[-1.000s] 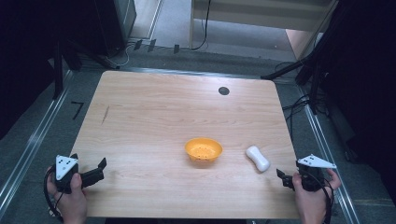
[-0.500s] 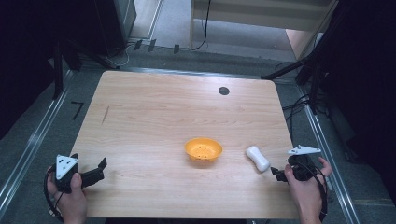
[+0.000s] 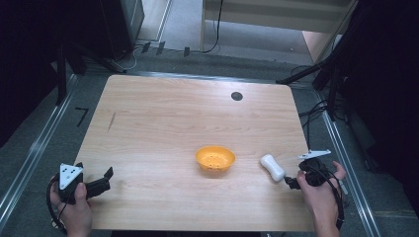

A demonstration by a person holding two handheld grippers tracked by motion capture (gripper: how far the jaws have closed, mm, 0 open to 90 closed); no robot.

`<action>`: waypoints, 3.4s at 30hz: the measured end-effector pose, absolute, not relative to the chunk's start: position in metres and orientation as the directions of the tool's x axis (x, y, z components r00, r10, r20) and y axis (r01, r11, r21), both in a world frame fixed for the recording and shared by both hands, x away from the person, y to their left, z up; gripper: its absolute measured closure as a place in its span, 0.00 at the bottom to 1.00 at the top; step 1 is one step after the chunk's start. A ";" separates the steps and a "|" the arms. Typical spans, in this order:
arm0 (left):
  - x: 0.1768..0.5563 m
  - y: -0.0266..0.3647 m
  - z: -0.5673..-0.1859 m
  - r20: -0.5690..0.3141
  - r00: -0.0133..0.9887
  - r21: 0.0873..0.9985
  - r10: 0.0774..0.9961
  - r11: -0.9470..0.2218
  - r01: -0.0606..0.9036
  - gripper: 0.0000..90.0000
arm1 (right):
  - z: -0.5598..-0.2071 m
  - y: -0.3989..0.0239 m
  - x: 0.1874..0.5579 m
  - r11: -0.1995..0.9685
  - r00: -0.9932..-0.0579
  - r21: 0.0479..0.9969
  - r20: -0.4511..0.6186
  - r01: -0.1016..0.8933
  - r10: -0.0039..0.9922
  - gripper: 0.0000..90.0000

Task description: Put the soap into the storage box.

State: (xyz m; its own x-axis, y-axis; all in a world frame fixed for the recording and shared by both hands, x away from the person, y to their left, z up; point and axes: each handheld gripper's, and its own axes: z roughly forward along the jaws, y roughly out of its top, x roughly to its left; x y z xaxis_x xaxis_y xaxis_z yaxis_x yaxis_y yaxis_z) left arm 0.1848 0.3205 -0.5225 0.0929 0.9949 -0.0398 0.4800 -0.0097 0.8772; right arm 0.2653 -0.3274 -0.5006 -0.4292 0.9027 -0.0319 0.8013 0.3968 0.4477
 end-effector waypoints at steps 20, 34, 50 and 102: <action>0.186 0.321 -0.523 -0.047 0.093 0.875 0.995 -0.004 0.484 0.00 | -0.489 -0.309 0.282 0.416 -0.452 0.412 -0.012 0.811 0.892 0.15; 0.185 0.322 -0.523 -0.054 0.095 0.874 0.994 0.001 0.486 0.00 | -0.487 -0.291 0.291 0.424 -0.468 0.429 -0.001 0.798 0.883 0.15; 0.186 0.323 -0.523 -0.062 0.095 0.875 0.994 0.008 0.484 0.00 | -0.491 -0.276 0.301 0.424 -0.474 0.422 0.014 0.801 0.880 0.22; 0.186 0.323 -0.523 -0.072 0.089 0.876 0.993 0.020 0.482 0.00 | -0.517 -0.272 0.302 0.470 -0.532 0.421 0.036 0.776 0.846 0.55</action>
State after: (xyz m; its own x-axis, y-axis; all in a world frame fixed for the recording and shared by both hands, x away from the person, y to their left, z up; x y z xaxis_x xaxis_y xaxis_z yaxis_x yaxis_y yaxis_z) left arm 0.1856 0.3234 -0.5228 0.0888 0.9935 -0.0717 0.4819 0.0202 0.8760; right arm 0.3021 -0.2725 -0.5165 -0.5317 0.8461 0.0364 0.7761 0.4697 0.4208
